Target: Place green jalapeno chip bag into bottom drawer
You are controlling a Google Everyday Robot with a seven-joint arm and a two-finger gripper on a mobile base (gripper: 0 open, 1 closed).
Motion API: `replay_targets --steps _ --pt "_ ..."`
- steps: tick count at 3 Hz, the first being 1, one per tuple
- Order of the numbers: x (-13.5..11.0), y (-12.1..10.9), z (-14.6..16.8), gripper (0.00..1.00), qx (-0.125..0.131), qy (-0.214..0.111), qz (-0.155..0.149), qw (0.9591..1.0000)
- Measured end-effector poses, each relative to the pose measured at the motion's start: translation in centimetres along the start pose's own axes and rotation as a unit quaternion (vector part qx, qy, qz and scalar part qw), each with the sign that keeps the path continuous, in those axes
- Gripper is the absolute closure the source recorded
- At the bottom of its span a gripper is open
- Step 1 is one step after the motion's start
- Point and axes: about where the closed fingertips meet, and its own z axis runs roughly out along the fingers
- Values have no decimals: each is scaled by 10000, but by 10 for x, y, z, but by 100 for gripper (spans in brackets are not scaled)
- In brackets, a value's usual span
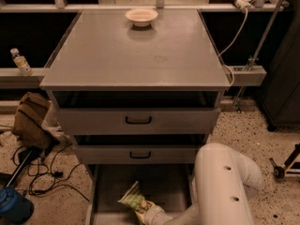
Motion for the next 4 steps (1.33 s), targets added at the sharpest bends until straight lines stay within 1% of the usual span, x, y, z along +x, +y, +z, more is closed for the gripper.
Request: replay_targets --steps 1,2,3,4 --pt "0 0 0 100 0 0 0 10000" --pt "9 -1 10 100 16 -110 106 9999" --pt "14 -8 27 100 146 -261 252 9992" --pt "14 -9 29 100 165 -273 261 9992"
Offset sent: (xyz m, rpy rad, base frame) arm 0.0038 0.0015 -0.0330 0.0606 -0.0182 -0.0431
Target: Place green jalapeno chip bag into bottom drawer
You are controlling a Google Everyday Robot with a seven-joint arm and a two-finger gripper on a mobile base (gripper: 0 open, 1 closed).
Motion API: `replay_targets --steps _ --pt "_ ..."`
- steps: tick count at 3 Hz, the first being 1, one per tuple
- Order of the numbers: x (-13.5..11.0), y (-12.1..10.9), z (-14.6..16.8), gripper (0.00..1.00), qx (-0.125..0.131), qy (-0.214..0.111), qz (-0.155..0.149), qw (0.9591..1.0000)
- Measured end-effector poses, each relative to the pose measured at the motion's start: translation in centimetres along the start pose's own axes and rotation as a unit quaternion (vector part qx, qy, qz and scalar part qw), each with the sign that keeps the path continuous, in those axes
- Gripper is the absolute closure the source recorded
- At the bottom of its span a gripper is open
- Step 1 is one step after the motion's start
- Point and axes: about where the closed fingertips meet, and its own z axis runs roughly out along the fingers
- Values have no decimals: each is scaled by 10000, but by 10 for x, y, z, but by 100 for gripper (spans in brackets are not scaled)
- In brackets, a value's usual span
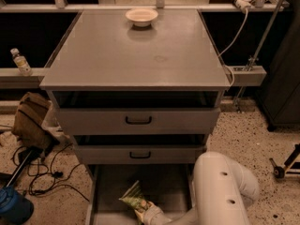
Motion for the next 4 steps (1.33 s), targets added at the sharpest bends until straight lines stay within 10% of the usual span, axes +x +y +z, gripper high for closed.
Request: replay_targets --steps 4 --pt "0 0 0 16 0 0 0 10000"
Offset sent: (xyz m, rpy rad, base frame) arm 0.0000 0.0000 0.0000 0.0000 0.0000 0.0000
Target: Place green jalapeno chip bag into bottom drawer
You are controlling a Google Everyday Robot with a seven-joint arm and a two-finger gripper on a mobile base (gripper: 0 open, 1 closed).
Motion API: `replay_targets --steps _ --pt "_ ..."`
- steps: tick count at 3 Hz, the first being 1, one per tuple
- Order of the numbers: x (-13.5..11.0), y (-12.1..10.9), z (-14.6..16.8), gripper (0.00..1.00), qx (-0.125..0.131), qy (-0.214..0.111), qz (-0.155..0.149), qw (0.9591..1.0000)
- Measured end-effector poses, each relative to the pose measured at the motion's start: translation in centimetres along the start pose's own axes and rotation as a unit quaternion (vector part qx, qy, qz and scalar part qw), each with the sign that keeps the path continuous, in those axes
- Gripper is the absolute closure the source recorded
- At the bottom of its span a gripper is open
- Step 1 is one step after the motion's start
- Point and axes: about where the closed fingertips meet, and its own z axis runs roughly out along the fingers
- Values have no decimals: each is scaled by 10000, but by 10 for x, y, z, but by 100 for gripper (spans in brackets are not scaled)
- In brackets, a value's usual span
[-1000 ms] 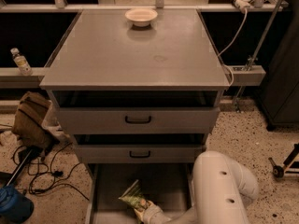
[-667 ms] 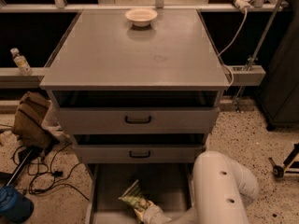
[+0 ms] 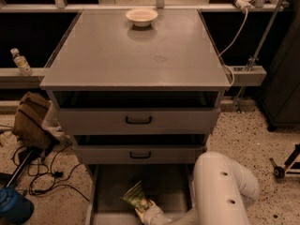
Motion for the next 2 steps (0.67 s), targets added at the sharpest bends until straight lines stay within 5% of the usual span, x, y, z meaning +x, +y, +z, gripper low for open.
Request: replay_targets --steps 1,2 --pt "0 0 0 0 0 0 0 10000" --pt "-1 -1 -1 0 15 -8 8 10000"
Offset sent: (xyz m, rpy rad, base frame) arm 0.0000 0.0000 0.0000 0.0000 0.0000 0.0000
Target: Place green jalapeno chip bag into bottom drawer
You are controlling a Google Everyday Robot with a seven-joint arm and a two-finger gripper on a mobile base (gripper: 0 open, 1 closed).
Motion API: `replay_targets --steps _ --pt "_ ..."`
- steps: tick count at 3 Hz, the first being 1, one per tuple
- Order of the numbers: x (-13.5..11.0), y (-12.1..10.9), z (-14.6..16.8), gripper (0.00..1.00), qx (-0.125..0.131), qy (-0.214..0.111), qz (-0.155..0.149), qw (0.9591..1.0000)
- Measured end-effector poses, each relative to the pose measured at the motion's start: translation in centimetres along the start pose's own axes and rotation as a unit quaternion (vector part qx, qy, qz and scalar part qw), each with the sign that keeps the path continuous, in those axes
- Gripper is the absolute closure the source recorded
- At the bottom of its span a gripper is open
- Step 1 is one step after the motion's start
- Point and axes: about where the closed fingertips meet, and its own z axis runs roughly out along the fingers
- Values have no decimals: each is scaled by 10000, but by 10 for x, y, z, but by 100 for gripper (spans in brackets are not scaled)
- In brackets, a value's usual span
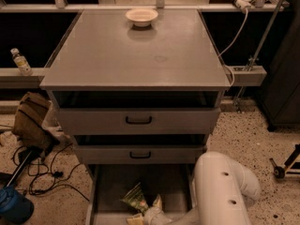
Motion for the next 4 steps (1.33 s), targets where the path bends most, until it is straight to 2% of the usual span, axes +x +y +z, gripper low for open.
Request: replay_targets --steps 1,2,3,4 --pt "-20 -20 -32 0 414 -208 217 9987" --pt "-64 -50 -107 0 1011 -585 198 9930" --pt "-64 -50 -107 0 1012 -585 198 9929" --pt "-67 -64 -133 0 1445 -638 214 9872"
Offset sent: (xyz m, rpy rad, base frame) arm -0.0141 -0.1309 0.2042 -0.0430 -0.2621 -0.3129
